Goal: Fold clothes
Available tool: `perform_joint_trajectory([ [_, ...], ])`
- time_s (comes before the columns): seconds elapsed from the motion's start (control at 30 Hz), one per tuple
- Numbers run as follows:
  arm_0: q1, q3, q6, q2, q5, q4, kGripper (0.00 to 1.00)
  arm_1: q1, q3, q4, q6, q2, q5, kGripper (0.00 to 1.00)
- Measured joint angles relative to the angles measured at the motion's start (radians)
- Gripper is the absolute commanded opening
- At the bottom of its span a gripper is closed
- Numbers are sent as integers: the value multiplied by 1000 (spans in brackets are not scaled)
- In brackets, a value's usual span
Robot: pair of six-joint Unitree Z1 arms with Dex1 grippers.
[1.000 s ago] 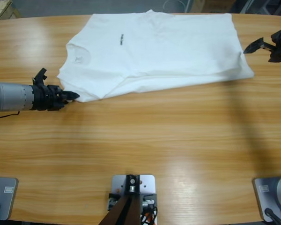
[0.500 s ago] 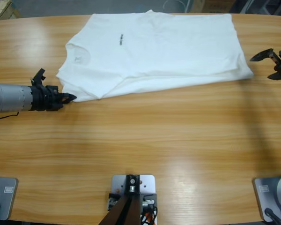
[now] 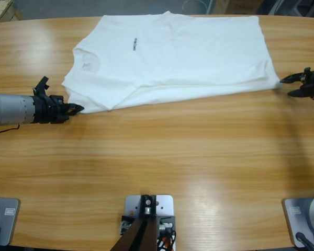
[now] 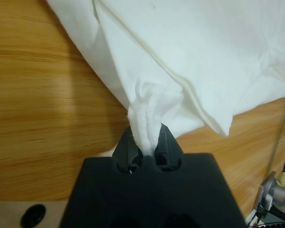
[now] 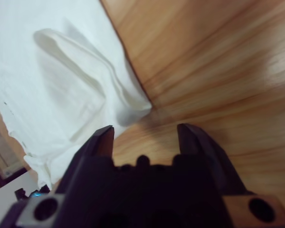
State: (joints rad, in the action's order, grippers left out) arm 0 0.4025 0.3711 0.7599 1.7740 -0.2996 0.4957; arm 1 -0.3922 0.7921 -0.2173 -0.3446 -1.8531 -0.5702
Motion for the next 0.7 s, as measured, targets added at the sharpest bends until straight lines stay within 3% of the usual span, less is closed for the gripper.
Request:
perform_joint_trajectory([
  [0.6, -7, 0, -6, 0, 0, 0, 0, -3, -1, 91, -4, -51, -67, 552],
  [0.7, -11, 0, -9, 0, 0, 0, 0, -7, -1, 109, -4, -64, -87, 471],
])
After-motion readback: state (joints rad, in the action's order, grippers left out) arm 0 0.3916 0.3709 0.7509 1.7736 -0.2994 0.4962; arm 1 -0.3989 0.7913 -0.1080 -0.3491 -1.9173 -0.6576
